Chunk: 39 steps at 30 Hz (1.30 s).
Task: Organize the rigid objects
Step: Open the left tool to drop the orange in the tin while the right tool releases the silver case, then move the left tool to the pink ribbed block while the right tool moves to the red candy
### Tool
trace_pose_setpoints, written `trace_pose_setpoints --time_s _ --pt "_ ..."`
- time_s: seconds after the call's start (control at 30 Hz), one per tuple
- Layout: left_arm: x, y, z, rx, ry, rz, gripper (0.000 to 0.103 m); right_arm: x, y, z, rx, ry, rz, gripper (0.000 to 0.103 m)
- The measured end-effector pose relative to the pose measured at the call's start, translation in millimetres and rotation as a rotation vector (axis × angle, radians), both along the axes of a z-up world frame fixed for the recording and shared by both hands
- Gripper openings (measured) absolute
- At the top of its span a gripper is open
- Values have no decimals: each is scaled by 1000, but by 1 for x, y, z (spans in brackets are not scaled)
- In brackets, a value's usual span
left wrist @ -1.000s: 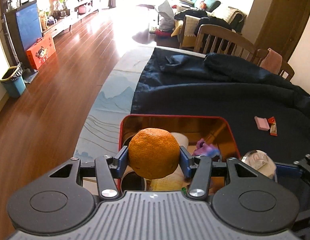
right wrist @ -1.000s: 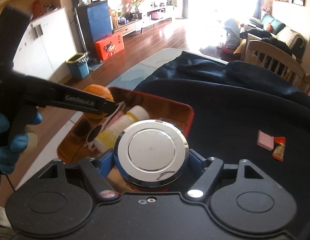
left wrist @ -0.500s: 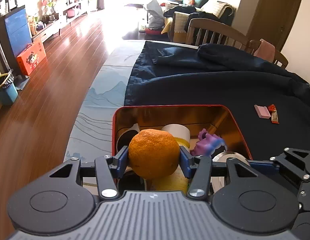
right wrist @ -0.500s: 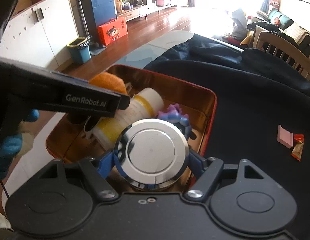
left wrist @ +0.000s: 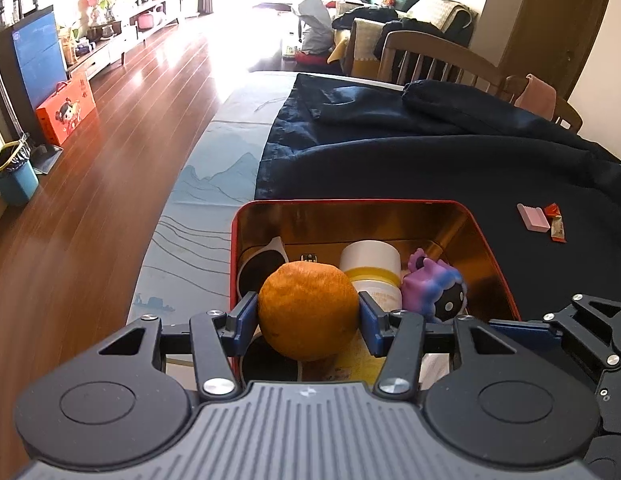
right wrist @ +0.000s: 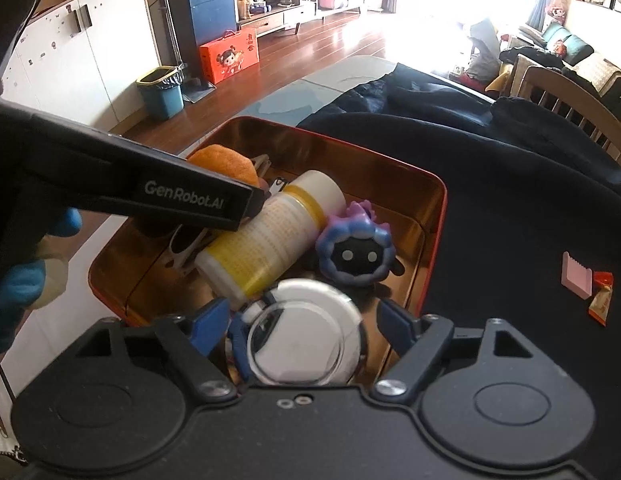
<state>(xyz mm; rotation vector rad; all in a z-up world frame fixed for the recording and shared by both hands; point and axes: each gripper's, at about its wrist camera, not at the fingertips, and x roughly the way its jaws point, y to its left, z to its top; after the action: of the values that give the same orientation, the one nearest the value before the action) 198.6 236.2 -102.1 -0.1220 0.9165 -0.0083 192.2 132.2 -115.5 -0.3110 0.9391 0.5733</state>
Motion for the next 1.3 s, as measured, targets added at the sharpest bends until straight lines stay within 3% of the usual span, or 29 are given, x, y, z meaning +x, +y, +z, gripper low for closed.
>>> trace_pose_setpoints --time_s 0.73,1.3 --pt "-27 -25 36 3 -66 32 56 -22 -68 60 162 -71 -78 87" --pt "-30 -105 57 -22 -93 -23 66 -10 -177 80 162 -134 -235 92"
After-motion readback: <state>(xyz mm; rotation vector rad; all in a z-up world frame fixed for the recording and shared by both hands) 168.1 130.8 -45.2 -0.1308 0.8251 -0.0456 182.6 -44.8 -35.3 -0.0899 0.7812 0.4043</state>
